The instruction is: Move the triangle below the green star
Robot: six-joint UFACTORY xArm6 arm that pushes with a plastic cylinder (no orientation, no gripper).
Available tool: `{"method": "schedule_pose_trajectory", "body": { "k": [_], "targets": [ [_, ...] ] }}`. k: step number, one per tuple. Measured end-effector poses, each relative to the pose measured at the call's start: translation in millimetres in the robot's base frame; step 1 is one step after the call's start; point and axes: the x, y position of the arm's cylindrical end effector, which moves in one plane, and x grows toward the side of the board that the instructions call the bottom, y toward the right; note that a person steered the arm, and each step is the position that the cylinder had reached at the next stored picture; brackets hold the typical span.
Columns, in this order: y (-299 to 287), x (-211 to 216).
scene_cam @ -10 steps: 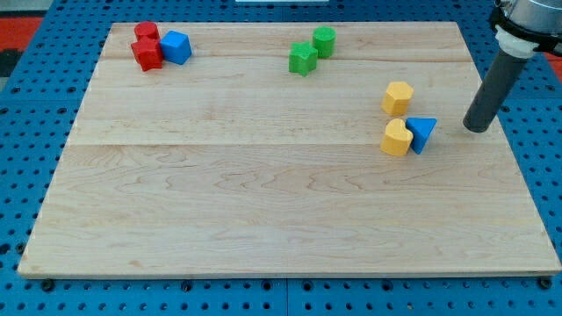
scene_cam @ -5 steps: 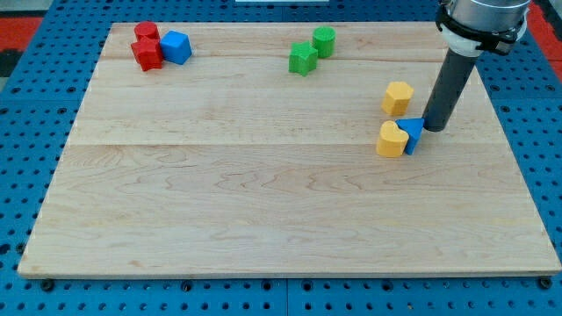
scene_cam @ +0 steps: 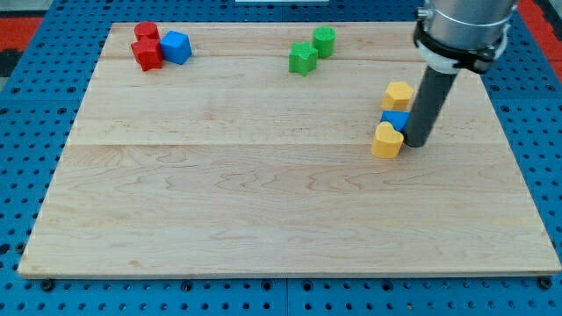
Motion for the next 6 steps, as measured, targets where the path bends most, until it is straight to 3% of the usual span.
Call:
{"method": "schedule_pose_trajectory", "body": {
  "k": [3, 6],
  "targets": [
    [-18.9, -13.8],
    [-31.2, -72.1]
  ]
}}
